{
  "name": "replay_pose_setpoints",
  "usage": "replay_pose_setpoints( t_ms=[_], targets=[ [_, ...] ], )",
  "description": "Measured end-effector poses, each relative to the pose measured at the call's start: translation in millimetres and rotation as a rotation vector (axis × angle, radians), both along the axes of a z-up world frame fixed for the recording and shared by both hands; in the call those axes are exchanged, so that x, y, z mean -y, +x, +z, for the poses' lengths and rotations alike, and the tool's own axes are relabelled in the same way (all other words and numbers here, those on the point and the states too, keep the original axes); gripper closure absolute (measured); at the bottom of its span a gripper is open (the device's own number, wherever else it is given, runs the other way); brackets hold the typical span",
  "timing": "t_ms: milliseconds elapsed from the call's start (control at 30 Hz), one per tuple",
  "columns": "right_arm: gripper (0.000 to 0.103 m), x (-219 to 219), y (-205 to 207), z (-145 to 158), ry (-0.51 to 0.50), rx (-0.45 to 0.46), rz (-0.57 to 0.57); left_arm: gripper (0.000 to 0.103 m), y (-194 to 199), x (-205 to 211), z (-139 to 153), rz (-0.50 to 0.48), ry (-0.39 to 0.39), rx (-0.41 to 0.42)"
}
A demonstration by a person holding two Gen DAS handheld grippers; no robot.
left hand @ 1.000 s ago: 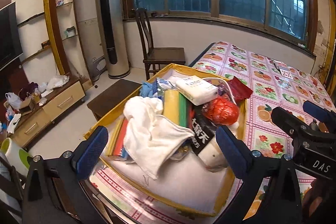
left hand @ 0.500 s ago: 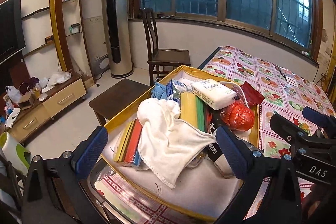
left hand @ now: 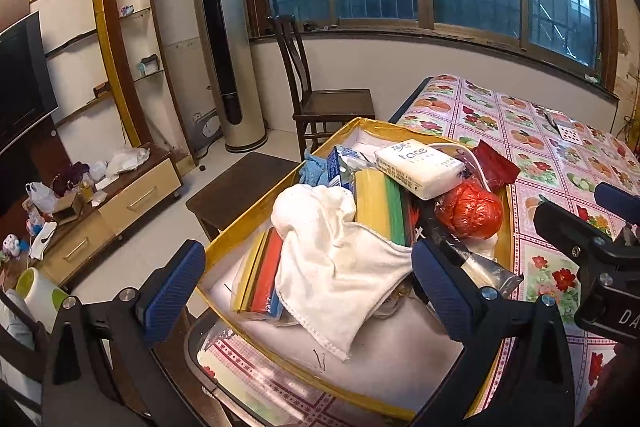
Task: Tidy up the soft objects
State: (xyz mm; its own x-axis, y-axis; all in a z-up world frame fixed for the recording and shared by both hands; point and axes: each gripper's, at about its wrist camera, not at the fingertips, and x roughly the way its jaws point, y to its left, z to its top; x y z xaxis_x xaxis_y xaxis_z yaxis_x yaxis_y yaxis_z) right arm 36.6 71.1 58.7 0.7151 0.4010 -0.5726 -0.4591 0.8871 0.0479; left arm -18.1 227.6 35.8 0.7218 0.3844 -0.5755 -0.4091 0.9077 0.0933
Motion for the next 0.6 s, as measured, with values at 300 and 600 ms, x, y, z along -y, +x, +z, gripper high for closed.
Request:
replay_pose_setpoints(
  t_ms=[300,600],
  targets=[
    [0.000,3.0,1.3,-2.8,0.015,-0.015,0.002,0.000,2.4,-0.3,-3.0,-0.030,-0.040,-0.011],
    [0.000,9.0,-3.3,-1.1,0.021,-0.005,-0.002,0.000,-1.6,4.4,-2.2,-0.025,-0.013,0.006]
  ],
)
